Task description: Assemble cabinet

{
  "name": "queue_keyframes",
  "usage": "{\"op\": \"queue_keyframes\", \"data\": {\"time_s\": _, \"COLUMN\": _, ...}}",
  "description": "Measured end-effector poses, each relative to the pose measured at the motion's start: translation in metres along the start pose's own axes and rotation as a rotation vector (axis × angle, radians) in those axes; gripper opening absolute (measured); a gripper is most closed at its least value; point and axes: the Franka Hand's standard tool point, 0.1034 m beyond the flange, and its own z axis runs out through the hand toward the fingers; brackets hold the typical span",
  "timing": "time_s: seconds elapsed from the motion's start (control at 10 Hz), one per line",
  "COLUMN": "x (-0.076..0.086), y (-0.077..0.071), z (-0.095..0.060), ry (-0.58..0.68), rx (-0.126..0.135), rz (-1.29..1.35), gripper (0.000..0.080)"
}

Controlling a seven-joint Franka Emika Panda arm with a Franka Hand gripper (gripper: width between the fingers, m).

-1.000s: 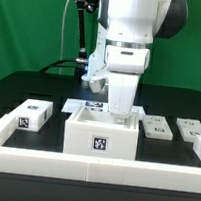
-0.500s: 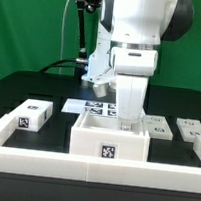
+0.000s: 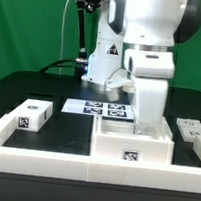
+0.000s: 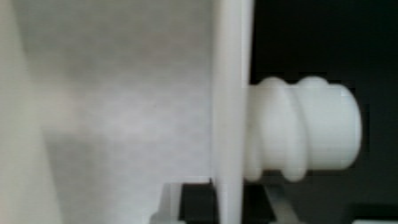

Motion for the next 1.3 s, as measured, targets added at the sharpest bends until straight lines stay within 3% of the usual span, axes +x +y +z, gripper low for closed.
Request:
{"op": "queue_keyframes", "data": {"time_s": 0.3, "x": -0.002, "y": 0.0, "z": 0.0, "ry": 0.0, "rx": 0.001, "rz": 0.003, "gripper": 0.0036}}
{"op": "queue_keyframes", "data": {"time_s": 0.5, "x": 0.017, "y": 0.0, "z": 0.0, "ry": 0.004, "rx": 0.0, "rz": -0.013, "gripper": 0.0036}}
{"op": "queue_keyframes", "data": {"time_s": 0.7, "x": 0.038, "y": 0.002, "z": 0.001, "ry": -0.001, "rx": 0.024, "rz": -0.026, "gripper": 0.0036}}
{"op": "queue_keyframes", "data": {"time_s": 1.0, "x": 0.054, "y": 0.005, "z": 0.001, "ry": -0.01, "rx": 0.057, "rz": 0.013, "gripper": 0.0036}}
{"op": "queue_keyframes", "data": {"time_s": 1.2, "x": 0.054, "y": 0.005, "z": 0.001, "ry": -0.01, "rx": 0.057, "rz": 0.018, "gripper": 0.0036}}
{"op": "queue_keyframes", "data": {"time_s": 1.3, "x": 0.053, "y": 0.005, "z": 0.001, "ry": -0.011, "rx": 0.057, "rz": 0.018, "gripper": 0.0157}}
